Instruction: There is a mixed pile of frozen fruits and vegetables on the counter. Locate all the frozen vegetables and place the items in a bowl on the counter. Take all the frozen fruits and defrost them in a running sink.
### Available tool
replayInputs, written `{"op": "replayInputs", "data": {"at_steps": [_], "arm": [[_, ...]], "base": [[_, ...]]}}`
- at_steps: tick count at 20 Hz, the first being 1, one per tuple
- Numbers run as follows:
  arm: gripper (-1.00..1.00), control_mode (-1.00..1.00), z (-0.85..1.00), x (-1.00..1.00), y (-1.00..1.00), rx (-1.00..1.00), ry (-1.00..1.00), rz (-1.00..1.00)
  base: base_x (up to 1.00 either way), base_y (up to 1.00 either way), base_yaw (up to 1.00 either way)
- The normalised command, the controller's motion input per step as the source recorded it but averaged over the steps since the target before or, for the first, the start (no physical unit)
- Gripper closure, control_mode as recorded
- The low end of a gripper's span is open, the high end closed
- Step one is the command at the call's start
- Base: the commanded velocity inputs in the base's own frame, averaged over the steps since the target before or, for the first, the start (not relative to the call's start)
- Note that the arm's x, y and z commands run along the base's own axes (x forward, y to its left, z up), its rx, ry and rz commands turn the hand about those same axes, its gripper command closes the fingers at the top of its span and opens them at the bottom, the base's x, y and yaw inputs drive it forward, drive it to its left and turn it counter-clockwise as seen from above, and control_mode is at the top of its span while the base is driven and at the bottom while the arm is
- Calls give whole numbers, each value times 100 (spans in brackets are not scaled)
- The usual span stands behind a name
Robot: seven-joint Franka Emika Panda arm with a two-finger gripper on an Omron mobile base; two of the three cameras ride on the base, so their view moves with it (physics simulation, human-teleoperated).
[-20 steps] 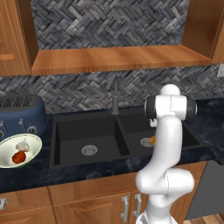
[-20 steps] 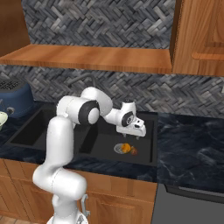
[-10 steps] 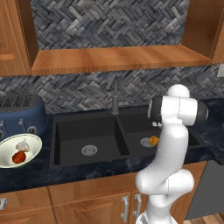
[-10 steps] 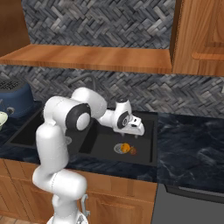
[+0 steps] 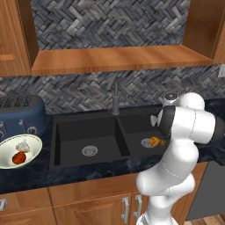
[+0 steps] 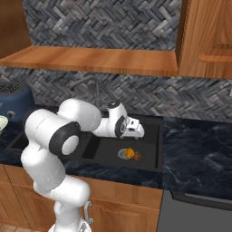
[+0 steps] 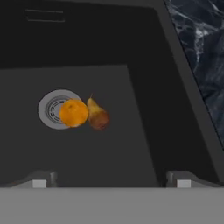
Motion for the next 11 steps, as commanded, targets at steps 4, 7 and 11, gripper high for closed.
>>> {"op": "replayInputs", "data": {"at_steps": [4,7,11], "arm": [[-100,-100,57,-32,0,-4,-10,2],[-100,-100,52,-33,0,-3,-9,3],[-100,-100,45,-37,1,-3,-7,4]], "base": [[0,0,0],[0,0,0],[0,0,0]]}}
